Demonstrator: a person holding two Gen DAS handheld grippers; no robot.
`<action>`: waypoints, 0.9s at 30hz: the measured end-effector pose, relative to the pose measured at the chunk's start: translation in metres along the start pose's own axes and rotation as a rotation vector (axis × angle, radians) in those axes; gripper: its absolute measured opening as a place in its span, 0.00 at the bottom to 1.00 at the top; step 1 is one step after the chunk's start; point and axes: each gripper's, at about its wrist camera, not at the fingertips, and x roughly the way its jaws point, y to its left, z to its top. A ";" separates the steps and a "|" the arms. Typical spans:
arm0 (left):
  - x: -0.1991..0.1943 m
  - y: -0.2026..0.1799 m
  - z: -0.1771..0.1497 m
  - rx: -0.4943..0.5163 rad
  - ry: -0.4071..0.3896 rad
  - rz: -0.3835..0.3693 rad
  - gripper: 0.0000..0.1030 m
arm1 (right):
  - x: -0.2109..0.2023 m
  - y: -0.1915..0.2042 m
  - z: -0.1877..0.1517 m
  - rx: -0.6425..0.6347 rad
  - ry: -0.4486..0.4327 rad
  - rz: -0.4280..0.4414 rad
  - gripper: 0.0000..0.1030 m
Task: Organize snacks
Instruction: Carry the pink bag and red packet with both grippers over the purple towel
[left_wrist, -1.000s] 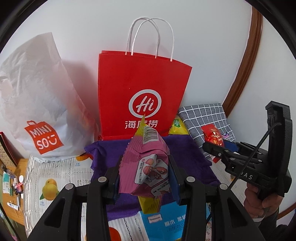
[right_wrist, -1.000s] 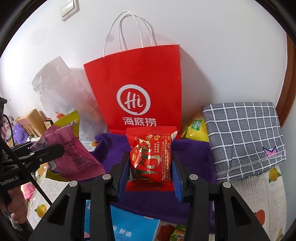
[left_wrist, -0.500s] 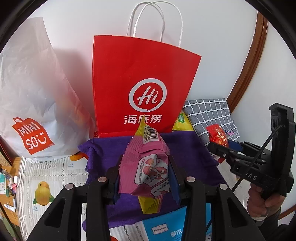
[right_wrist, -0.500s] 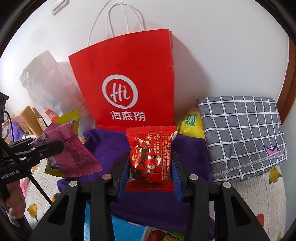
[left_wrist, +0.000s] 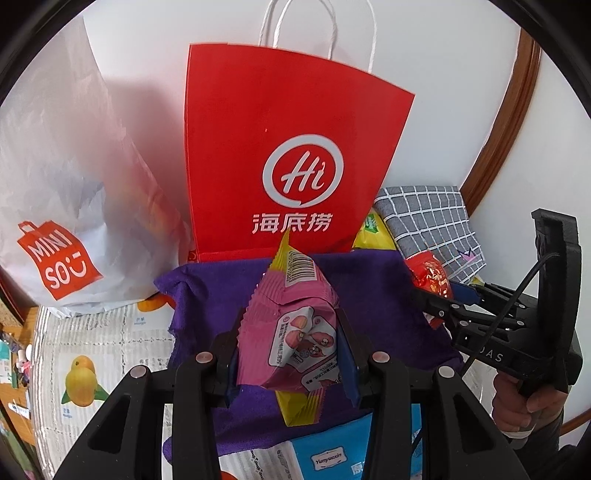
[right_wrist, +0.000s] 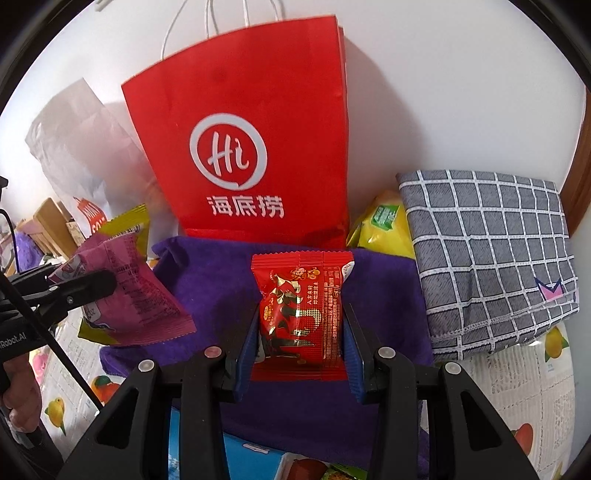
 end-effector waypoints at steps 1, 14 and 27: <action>0.001 0.001 -0.001 0.000 0.004 0.003 0.39 | 0.002 0.000 -0.001 -0.002 0.007 -0.001 0.40; 0.023 0.005 -0.009 -0.005 0.074 0.011 0.39 | 0.027 -0.006 -0.010 -0.016 0.083 -0.028 0.40; 0.038 0.000 -0.016 0.023 0.124 0.024 0.39 | 0.038 -0.006 -0.016 -0.024 0.133 -0.025 0.40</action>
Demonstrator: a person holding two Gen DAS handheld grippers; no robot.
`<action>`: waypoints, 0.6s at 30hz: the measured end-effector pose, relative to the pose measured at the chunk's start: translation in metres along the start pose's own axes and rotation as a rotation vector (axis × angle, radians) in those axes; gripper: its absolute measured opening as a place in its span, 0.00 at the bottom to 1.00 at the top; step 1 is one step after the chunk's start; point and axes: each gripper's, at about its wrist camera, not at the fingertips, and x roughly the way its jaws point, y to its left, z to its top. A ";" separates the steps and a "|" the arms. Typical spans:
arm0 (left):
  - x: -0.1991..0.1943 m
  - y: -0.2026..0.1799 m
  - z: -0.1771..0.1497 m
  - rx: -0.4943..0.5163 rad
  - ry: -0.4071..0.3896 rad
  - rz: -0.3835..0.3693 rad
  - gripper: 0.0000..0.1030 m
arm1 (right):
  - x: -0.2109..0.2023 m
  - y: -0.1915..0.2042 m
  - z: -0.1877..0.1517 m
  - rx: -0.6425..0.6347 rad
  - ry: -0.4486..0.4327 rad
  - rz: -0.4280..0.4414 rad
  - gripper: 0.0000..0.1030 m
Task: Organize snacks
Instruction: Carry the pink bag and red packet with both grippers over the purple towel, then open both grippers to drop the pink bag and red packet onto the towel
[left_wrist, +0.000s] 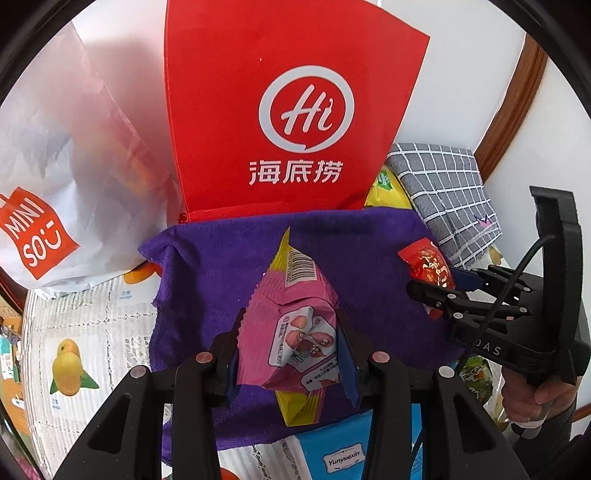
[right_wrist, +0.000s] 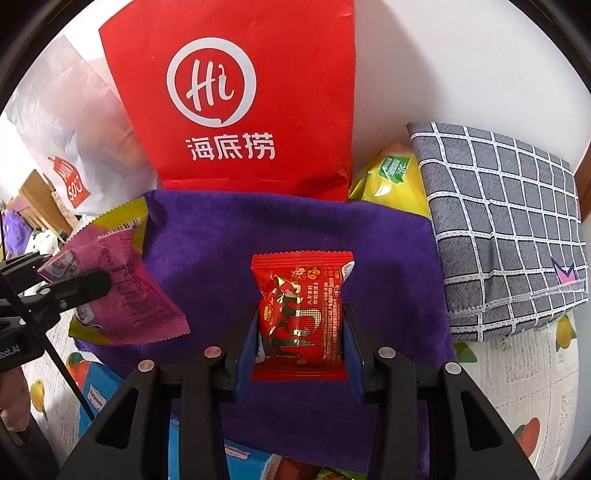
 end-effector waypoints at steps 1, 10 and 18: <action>0.001 0.000 0.000 -0.001 0.004 0.001 0.39 | 0.000 0.001 0.000 0.000 0.002 0.000 0.40; 0.012 0.002 -0.002 -0.023 0.049 0.001 0.39 | 0.012 -0.001 0.001 0.002 0.044 -0.005 0.41; 0.016 0.003 -0.002 -0.035 0.064 0.002 0.40 | 0.021 -0.003 0.000 0.005 0.073 -0.017 0.41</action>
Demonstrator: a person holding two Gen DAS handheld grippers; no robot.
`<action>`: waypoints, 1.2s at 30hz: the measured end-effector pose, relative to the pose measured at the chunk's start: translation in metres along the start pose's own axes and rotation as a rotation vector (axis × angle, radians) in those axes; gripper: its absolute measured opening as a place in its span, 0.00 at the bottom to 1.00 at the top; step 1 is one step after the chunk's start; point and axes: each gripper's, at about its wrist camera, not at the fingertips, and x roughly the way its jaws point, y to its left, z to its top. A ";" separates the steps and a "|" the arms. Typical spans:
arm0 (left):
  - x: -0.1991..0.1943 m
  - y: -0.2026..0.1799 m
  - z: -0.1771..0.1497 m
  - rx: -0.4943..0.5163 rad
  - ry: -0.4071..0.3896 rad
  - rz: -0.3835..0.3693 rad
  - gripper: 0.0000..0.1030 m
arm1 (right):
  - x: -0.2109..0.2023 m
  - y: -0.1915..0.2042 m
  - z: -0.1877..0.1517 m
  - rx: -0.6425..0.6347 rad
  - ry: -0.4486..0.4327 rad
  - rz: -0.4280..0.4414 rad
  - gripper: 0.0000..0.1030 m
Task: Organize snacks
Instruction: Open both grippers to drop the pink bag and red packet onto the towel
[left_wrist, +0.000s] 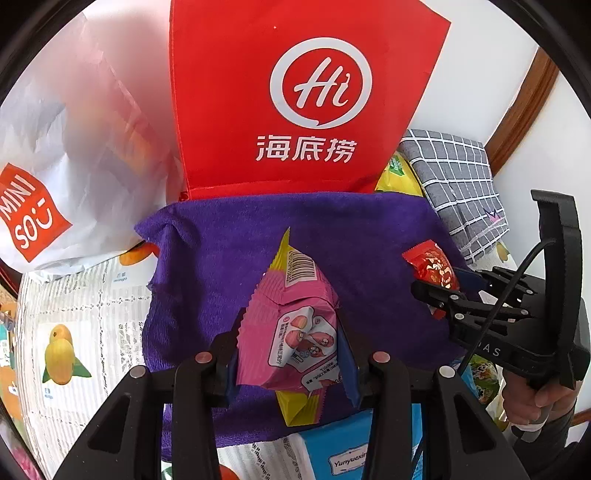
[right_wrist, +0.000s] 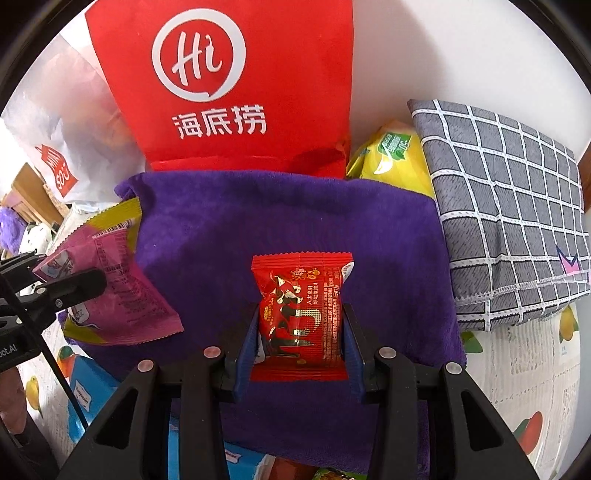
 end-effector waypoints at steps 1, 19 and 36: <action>0.001 0.000 0.000 -0.001 0.001 0.000 0.40 | 0.002 0.000 0.000 -0.001 0.003 -0.001 0.41; -0.017 -0.004 0.000 -0.015 -0.007 -0.005 0.67 | -0.024 0.012 0.002 -0.035 -0.054 -0.011 0.64; -0.104 -0.016 -0.028 -0.021 -0.117 0.013 0.71 | -0.113 0.044 -0.034 -0.068 -0.199 -0.051 0.64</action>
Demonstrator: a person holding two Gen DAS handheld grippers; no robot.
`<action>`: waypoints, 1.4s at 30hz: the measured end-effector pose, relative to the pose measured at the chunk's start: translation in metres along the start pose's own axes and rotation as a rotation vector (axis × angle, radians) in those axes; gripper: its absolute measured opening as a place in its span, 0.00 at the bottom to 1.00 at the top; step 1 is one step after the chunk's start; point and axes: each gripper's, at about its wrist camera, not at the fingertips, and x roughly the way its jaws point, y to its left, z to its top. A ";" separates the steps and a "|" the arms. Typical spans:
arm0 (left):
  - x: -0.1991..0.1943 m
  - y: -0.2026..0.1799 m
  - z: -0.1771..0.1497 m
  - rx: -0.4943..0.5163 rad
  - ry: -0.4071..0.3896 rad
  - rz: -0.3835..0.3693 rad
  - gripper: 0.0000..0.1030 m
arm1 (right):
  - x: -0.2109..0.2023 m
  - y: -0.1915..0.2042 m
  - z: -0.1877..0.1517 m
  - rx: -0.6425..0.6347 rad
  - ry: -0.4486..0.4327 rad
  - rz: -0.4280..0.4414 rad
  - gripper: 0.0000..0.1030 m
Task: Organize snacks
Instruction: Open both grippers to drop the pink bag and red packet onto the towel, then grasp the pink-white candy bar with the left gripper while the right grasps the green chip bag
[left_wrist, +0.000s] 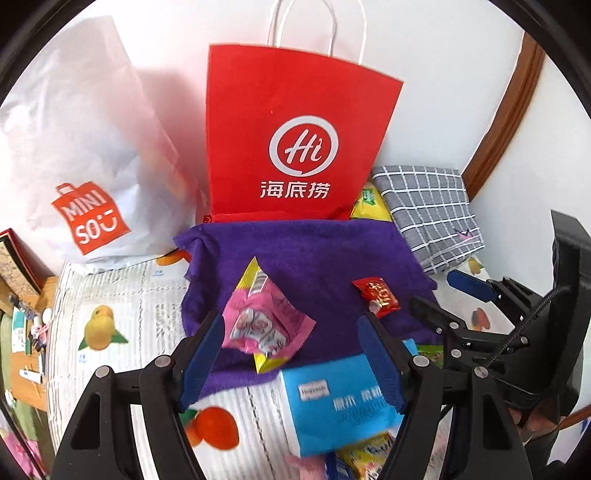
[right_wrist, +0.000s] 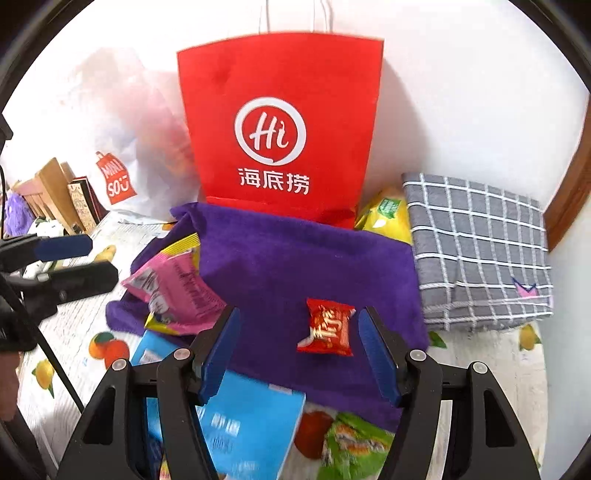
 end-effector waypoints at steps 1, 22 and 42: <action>-0.005 -0.001 -0.003 0.000 -0.006 0.002 0.71 | -0.006 0.000 -0.004 0.008 -0.003 -0.002 0.64; -0.091 0.031 -0.112 -0.119 -0.066 0.088 0.71 | -0.072 -0.016 -0.125 0.148 0.029 0.021 0.64; -0.065 0.034 -0.151 -0.112 -0.017 0.147 0.71 | 0.026 -0.041 -0.128 0.174 0.097 -0.072 0.64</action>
